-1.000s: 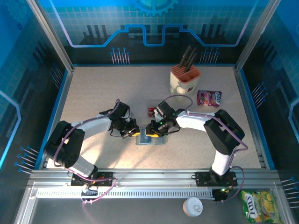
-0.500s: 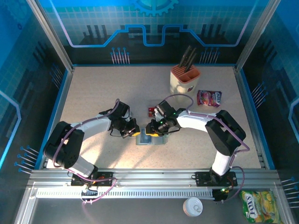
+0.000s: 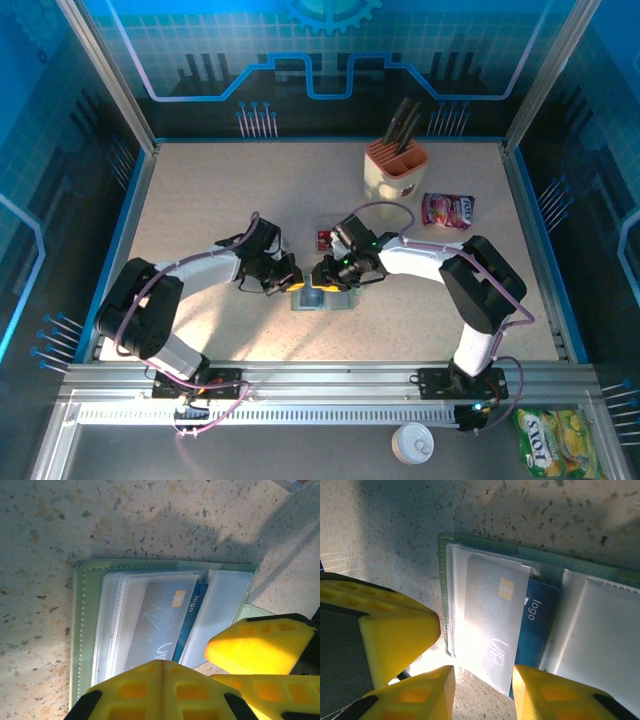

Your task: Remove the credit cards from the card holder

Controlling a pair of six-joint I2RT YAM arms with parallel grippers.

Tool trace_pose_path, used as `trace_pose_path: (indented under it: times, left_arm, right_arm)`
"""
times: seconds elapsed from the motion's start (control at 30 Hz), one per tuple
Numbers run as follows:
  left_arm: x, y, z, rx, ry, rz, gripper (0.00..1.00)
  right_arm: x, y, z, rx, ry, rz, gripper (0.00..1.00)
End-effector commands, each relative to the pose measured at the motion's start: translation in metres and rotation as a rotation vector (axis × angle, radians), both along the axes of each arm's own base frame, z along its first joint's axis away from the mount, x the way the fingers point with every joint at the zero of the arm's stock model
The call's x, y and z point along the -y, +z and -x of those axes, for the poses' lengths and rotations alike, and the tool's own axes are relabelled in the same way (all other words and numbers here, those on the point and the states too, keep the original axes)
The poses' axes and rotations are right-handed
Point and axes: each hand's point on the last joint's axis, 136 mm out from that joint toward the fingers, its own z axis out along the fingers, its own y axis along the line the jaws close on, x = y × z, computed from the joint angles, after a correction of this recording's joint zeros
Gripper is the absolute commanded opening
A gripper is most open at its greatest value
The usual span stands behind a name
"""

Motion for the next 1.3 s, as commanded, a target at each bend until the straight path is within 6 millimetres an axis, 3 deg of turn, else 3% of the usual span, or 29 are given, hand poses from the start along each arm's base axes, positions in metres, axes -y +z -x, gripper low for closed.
trace_pose_path:
  times: [0.0,0.37,0.63,0.9,1.27]
  left_arm:
    - [-0.005,-0.013,0.008,-0.028,-0.023,-0.045,0.00]
    - [-0.007,-0.031,0.014,-0.071,-0.025,-0.051,0.00]
    - [-0.008,-0.034,0.016,-0.083,-0.028,-0.060,0.00]
    - [-0.009,-0.033,0.015,-0.081,-0.027,-0.057,0.00]
    - [-0.006,-0.022,0.009,-0.057,-0.024,-0.040,0.00]
  right_arm:
    - [-0.003,0.000,0.002,-0.010,-0.003,-0.028,0.37]
    - [-0.012,-0.017,0.003,-0.053,0.007,-0.043,0.36]
    - [0.003,-0.031,0.003,-0.058,-0.007,0.046,0.36]
    - [0.009,-0.028,-0.005,-0.039,-0.008,0.071,0.36]
    - [0.001,-0.021,-0.010,-0.021,0.016,0.042,0.36]
